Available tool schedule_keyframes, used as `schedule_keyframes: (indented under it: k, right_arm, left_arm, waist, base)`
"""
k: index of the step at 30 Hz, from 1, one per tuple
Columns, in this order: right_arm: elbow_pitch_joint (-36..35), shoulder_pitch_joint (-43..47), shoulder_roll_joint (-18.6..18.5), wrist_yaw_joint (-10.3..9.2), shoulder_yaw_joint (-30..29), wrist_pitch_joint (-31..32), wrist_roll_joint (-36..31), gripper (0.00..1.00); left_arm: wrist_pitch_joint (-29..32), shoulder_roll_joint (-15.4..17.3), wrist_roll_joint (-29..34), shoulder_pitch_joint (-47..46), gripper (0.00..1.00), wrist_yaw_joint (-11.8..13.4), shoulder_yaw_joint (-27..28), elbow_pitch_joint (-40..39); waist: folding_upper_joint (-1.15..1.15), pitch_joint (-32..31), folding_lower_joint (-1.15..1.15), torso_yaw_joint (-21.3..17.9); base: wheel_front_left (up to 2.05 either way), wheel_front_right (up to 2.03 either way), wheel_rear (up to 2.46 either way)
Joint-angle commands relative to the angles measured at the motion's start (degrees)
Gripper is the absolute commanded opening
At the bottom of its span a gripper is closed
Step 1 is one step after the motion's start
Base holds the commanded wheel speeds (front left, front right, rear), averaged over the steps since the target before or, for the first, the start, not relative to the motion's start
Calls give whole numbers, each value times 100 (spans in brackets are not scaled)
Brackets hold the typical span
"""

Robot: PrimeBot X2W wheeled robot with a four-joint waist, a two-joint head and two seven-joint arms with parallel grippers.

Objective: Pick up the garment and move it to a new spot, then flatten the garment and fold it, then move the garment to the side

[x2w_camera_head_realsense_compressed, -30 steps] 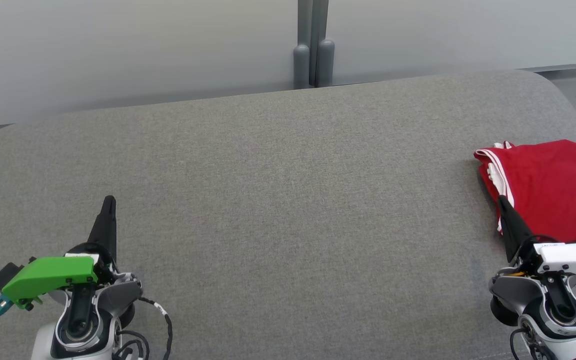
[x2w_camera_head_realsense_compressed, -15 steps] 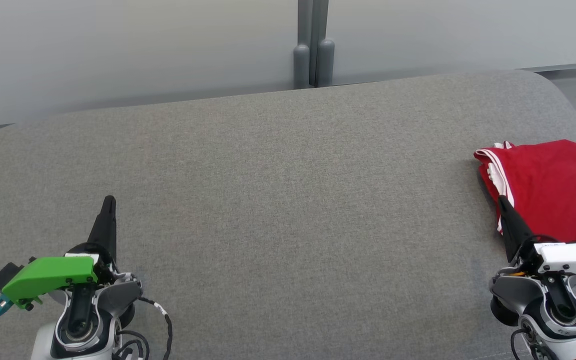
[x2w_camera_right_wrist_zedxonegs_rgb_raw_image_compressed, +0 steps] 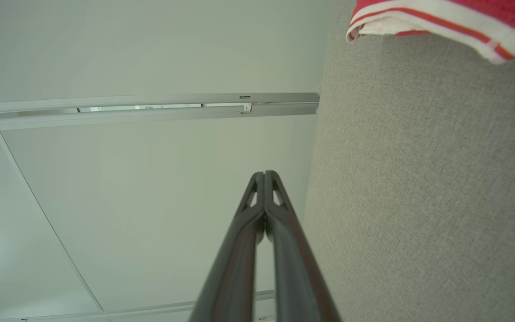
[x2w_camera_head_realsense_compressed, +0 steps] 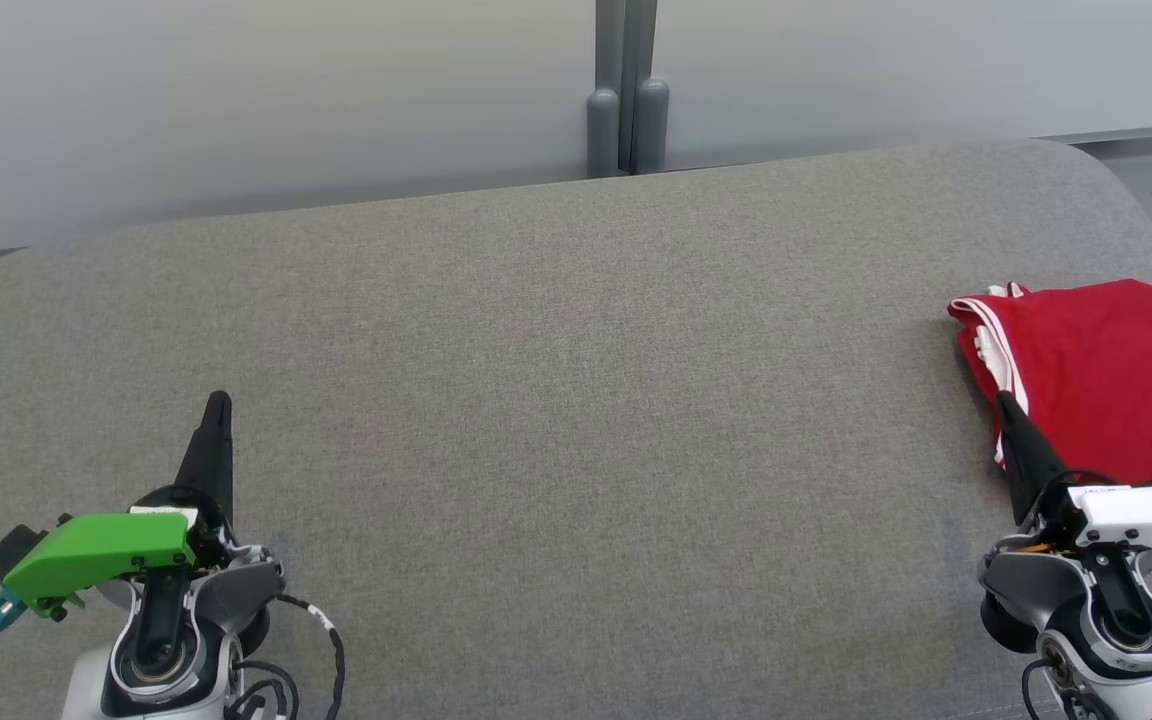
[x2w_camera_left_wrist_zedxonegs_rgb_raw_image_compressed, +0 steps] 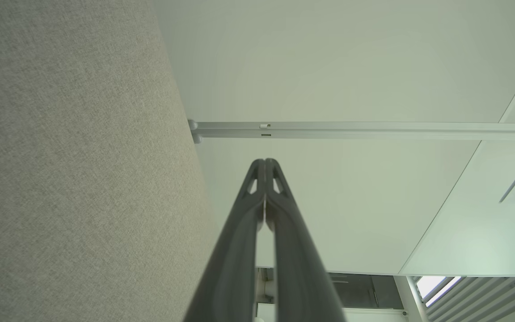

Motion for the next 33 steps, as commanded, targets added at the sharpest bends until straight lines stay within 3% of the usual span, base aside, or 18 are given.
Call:
schedule_keyframes:
  k: [1, 33]
  right_arm:
    - [-21, -55, -47, 4, 16, -36, 19, 0]
    - [-73, -64, -137, 4, 144, -136, 137, 0]
  left_arm:
    - [5, -3, 21, -33, 0, -19, 30, 2]
    - [9, -6, 27, -31, 0, -17, 32, -3]
  waist:
    - [0, 0, 0, 0]
    - [0, 2, 0, 0]
  base:
    - [0, 0, 0]
    - [0, 0, 0]
